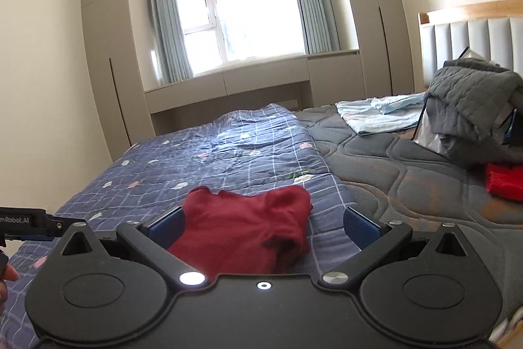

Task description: Fold small clothes

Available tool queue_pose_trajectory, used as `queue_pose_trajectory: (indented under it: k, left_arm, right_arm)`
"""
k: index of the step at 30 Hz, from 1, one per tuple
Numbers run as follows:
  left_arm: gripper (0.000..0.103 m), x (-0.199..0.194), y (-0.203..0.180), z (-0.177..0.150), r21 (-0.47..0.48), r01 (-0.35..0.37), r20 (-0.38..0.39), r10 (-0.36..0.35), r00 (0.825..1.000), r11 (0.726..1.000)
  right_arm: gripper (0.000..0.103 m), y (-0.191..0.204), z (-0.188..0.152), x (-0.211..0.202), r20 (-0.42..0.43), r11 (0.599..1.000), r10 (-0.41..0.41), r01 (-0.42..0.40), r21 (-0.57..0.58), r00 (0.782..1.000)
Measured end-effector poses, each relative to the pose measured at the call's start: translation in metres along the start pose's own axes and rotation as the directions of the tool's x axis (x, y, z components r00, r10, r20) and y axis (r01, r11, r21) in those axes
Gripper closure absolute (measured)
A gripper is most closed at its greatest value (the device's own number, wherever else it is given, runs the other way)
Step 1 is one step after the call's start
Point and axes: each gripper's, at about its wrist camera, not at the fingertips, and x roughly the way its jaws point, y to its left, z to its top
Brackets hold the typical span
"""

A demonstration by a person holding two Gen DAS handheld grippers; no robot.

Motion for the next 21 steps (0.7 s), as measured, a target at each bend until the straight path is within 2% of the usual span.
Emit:
queue_pose_trajectory:
  k: [5,9,14,21]
  left_arm:
    - [0.0,-0.043,0.002,-0.038,0.032,-0.023,0.041,0.022,0.999,0.999]
    - [0.0,-0.064,0.003,-0.064,0.063,-0.04,0.057,0.037,0.998,0.997]
    - [0.0,-0.078,0.006,-0.089,0.073,-0.059,0.069,0.054,0.996,0.996]
    - [0.0,-0.079,0.009,-0.105,0.063,-0.064,0.052,0.061,0.997,0.996]
  right_arm:
    - [0.001,0.015,-0.024,-0.05,0.022,1.0,0.01,-0.01,-0.015,1.0]
    - [0.001,0.022,-0.043,-0.075,0.019,0.999,0.017,-0.016,-0.039,1.0]
    - [0.001,0.026,-0.065,-0.094,0.028,0.998,0.022,-0.021,-0.054,0.999]
    - [0.0,0.024,-0.085,-0.104,0.02,0.999,0.015,-0.014,-0.046,1.0]
